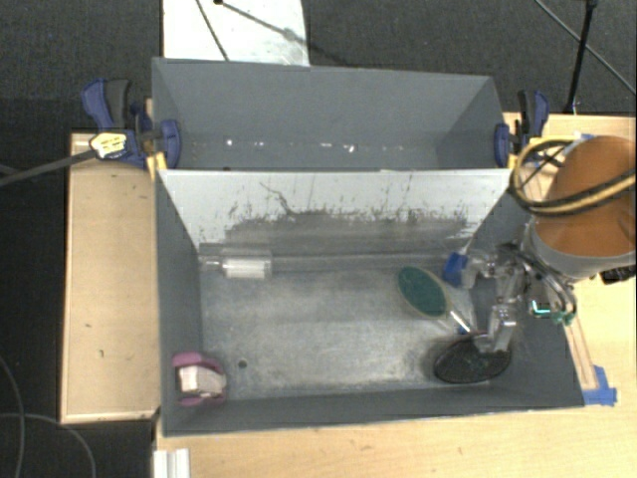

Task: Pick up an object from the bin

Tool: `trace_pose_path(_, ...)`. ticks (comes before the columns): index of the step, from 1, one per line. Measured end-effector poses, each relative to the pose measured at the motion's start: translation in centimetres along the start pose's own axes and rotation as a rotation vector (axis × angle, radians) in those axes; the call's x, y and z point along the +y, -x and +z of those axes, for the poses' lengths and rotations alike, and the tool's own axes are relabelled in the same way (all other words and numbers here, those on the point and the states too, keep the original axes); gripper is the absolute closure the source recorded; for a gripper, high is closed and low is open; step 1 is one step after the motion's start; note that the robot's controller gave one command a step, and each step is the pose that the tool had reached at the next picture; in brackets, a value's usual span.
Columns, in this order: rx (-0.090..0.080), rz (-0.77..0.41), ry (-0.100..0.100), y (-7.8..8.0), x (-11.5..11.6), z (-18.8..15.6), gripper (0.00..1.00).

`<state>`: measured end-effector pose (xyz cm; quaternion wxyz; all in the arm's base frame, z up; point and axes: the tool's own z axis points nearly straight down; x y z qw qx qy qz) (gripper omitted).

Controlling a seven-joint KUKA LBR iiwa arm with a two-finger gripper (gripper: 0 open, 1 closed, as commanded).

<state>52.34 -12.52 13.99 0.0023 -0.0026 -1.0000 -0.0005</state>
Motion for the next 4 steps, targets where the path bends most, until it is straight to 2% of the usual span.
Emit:
trace_pose_path(1,-0.014,-0.171,-0.002,-4.2,-2.3,6.4,0.0)
trace_pose_path(2,-0.013,-0.177,-0.005,-4.1,-2.4,6.1,1.0)
trace_pose_path(3,-0.016,-0.153,-0.005,-1.7,-1.1,-5.8,1.0)
trace_pose_path(4,-0.011,-0.582,-0.006,-0.2,-2.7,-12.0,1.0)
